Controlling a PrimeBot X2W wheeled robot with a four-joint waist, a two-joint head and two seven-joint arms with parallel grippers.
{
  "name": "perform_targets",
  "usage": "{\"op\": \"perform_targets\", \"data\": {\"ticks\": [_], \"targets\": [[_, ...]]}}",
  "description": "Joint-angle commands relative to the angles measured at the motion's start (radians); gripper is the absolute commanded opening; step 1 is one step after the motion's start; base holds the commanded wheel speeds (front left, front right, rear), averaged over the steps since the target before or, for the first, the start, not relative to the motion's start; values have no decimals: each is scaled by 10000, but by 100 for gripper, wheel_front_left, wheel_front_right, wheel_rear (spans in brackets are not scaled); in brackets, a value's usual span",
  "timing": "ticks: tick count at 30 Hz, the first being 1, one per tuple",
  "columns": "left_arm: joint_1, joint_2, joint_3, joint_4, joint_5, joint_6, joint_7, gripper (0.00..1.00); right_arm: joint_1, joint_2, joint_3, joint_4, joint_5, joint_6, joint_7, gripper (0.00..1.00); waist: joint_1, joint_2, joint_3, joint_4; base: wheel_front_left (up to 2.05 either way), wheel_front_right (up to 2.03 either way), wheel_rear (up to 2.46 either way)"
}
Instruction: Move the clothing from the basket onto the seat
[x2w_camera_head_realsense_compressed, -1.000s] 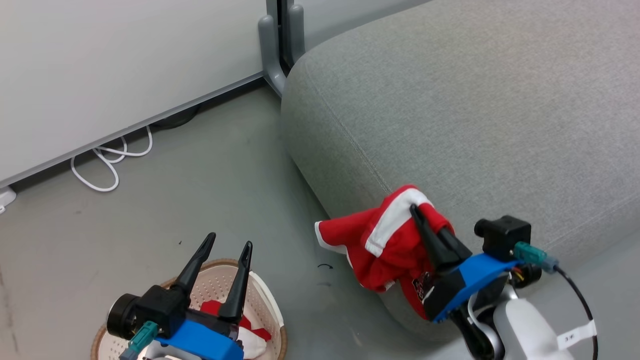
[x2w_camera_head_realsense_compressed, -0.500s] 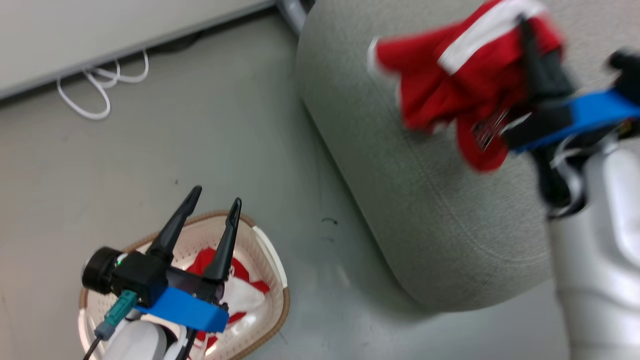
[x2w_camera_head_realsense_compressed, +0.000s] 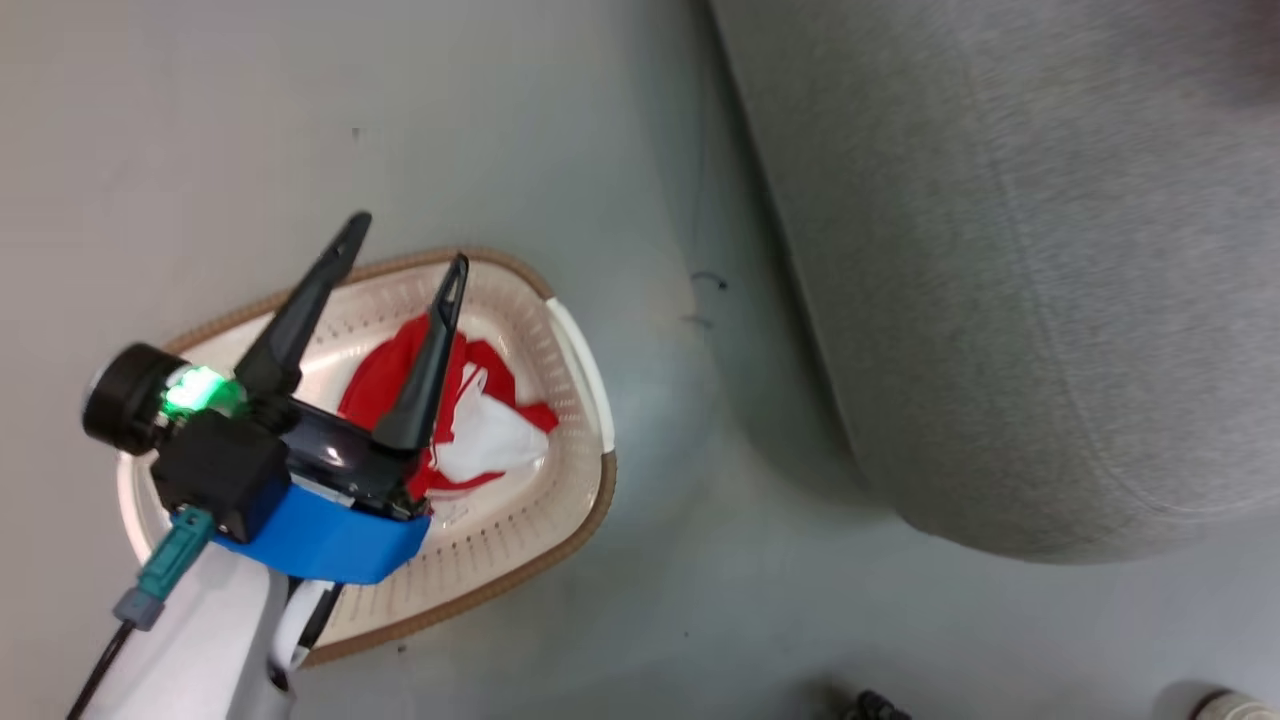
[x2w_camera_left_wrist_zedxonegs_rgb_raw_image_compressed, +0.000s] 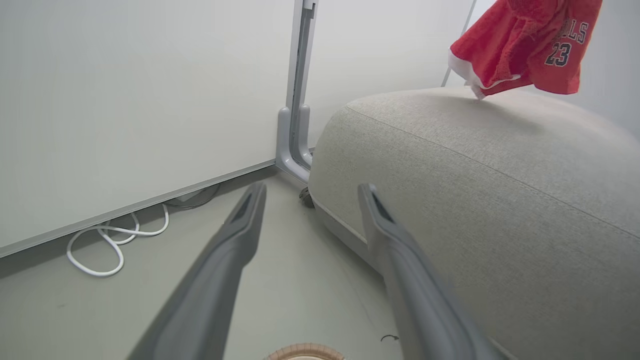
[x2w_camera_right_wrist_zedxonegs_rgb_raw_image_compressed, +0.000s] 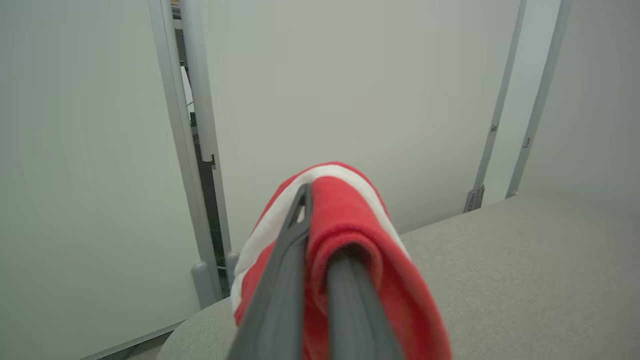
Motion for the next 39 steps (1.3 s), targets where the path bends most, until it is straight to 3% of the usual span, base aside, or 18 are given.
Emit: {"op": "perform_targets", "data": {"ticks": [1, 15, 16, 17, 18, 30, 39], "targets": [[-209, 69, 68, -138, 79, 16, -30, 100, -137, -64, -134, 138, -93, 5, -9, 0, -3, 0, 777, 419, 0, 0, 0], [-361, 61, -215, -434, 200, 57, -30, 100, 313, 392, -1519, 3096, -1027, 5, -191, 1, -3, 0, 1108, 656, 0, 0, 0], [-382, 48, -229, -439, 182, 55, -30, 100, 298, 382, -1555, 3267, -1100, 5, -216, 19, -3, 0, 1078, 684, 0, 0, 0], [-391, 36, -241, -425, 155, 52, -30, 100, 286, 372, -1574, 3403, -1165, 5, -257, 70, -3, 0, 1043, 710, 0, 0, 0], [-398, 24, -239, -407, 137, 51, -30, 100, 260, 375, -1598, 3520, -1204, 5, -336, 100, -3, 0, 1003, 728, 0, 0, 0], [-173, -462, -407, 123, -37, 19, -30, 100, 565, 260, -1309, 4376, -1339, 5, -1063, 100, -3, 0, -161, 1004, 0, 0, 0], [603, -1185, 138, 714, -323, -14, -30, 100, 1794, 569, -549, 4658, -1539, 5, -1483, 100, -3, 0, -1930, 1195, 0, 0, 0]]}}
